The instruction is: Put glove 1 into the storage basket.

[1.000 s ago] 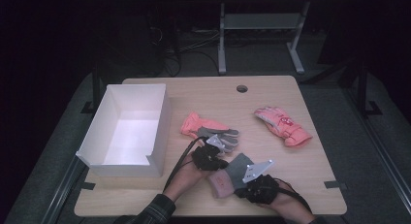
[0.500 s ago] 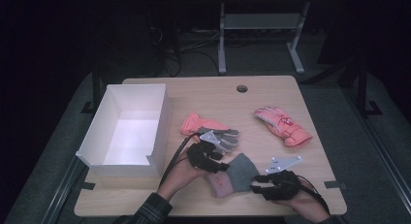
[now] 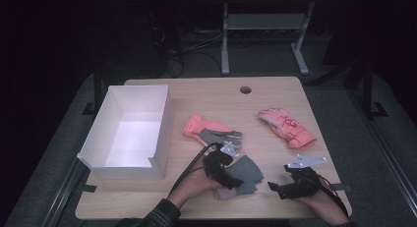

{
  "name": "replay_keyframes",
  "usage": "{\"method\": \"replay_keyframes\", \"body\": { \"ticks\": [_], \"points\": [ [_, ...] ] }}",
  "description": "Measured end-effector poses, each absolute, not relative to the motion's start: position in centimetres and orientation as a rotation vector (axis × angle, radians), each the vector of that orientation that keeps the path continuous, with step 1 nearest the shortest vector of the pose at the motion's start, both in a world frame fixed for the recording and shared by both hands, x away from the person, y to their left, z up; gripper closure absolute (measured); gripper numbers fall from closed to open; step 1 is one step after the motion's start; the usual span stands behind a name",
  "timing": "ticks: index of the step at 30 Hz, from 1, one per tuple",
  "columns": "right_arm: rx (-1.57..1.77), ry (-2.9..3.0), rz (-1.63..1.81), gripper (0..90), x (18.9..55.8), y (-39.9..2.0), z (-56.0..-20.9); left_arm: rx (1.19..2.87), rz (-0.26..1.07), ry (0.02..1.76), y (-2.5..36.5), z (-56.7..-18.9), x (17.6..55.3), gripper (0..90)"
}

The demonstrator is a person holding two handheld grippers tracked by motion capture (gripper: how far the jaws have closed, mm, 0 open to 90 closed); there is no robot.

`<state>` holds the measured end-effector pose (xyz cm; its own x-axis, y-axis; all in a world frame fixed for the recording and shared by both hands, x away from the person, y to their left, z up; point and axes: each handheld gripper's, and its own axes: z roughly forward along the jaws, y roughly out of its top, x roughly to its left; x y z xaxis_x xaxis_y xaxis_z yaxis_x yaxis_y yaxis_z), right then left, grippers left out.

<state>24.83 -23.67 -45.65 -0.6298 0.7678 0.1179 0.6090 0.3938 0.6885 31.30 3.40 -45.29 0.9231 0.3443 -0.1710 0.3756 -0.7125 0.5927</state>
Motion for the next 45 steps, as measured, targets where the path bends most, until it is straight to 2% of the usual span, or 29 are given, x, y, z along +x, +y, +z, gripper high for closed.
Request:
{"method": "replay_keyframes", "body": {
  "ticks": [8, 11, 15, 21, 23, 29, 45],
  "points": [
    [1.222, 2.396, 1.036, 10.5, 25.0, -23.9, -45.8, 2.446, -0.062, 0.489, 3.3, -46.0, 31.2, 14.1],
    [1.219, 2.386, 1.034, 10.5, 25.1, -24.1, -45.8, 2.452, -0.055, 0.477, 3.3, -45.9, 31.0, 18.5],
    [1.22, 2.362, 1.037, 10.5, 25.1, -24.3, -45.7, 2.453, -0.082, 0.448, 3.4, -45.6, 30.8, 31.8],
    [1.225, 2.347, 1.029, 10.5, 25.2, -24.4, -45.7, 2.44, -0.189, 0.446, 3.4, -45.5, 31.1, 56.7],
    [1.227, 2.344, 1.029, 10.5, 25.2, -24.4, -45.7, 2.441, -0.181, 0.441, 3.4, -45.4, 31.0, 59.4],
    [1.229, 2.335, 1.033, 10.5, 25.2, -24.4, -45.6, 2.424, -0.154, 0.444, 3.6, -44.4, 30.8, 63.0],
    [1.226, 2.323, 1.044, 10.0, 25.2, -24.3, -45.7, 2.344, -0.126, 0.544, 6.5, -38.7, 31.6, 63.1]
  ]
}}
